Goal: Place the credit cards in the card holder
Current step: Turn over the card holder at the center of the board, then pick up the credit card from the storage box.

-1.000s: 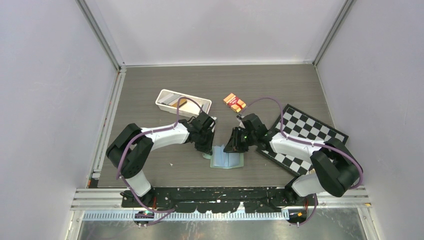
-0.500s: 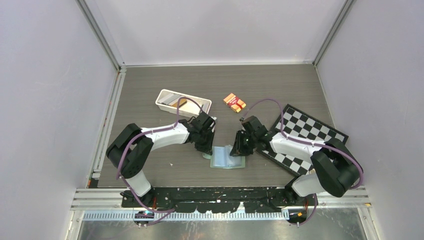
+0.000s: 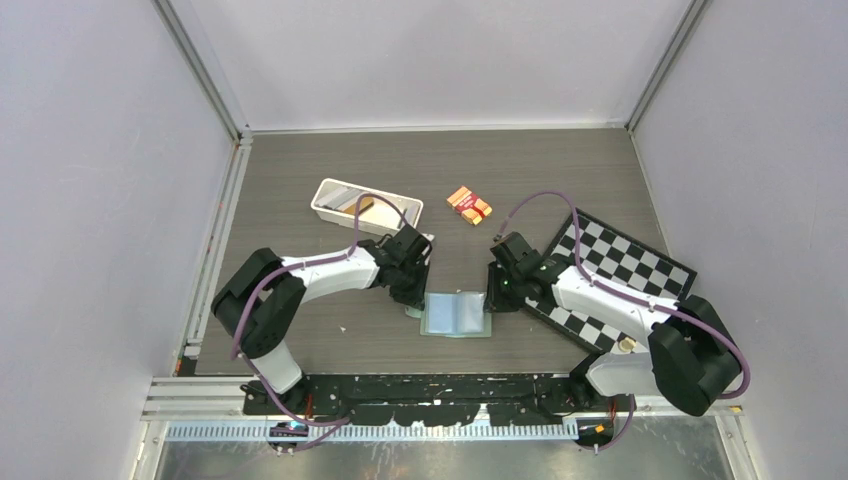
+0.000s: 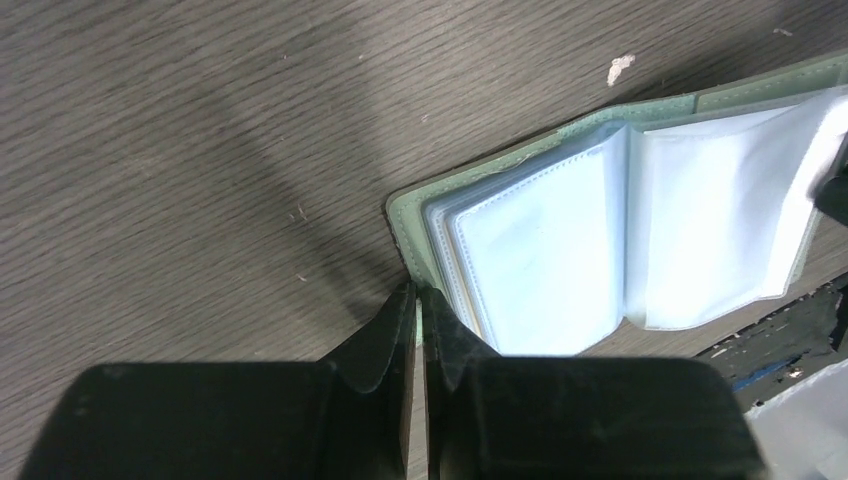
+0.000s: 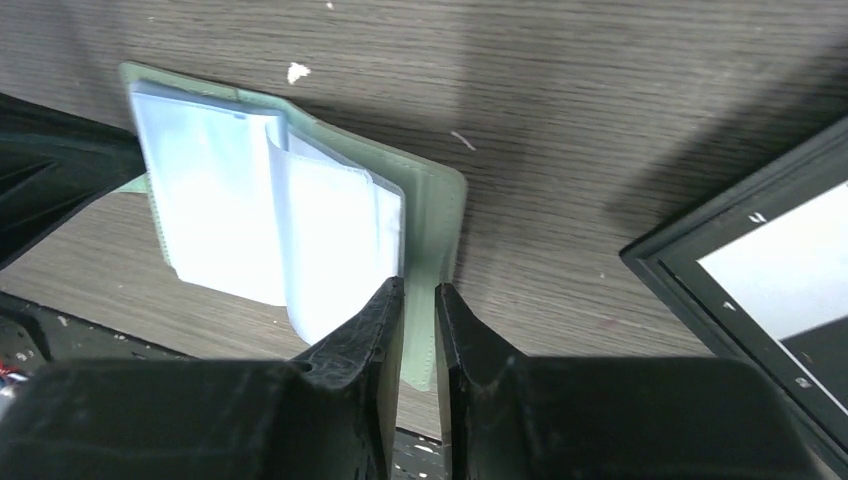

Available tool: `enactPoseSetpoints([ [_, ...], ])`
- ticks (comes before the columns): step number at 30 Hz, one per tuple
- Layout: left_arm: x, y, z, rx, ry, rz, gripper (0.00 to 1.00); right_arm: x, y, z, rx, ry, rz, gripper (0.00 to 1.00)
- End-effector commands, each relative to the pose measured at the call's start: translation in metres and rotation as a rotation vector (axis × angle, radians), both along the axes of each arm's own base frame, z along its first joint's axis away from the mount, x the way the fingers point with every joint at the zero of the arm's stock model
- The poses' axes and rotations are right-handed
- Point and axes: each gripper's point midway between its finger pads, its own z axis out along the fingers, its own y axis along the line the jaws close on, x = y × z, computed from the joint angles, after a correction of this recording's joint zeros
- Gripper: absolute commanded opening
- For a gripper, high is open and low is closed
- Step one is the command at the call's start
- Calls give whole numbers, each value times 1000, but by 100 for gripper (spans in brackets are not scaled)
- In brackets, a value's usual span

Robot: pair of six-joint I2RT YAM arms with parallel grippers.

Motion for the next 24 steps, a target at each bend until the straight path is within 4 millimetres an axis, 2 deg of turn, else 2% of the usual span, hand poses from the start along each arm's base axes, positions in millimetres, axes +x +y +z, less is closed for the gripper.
enactPoseSetpoints([
  [1,11,7,18,38,-85,-11,13,14,-7,21,-35,-79,-13,25],
  [6,26,17,52,79,-169,-50,40,27,-8,38,-32,-151,-22,34],
  [11,60,50,90,187,-280,-74,65,36,-9,53,-4,-208,-22,38],
  [13,79,67,102,235,-316,-67,71,38,-10,58,12,-231,-24,40],
  [19,153,116,134,316,-419,34,81,40,-15,66,59,-296,-37,46],
  [24,213,140,147,403,-510,32,87,32,-13,67,116,-304,-25,52],
])
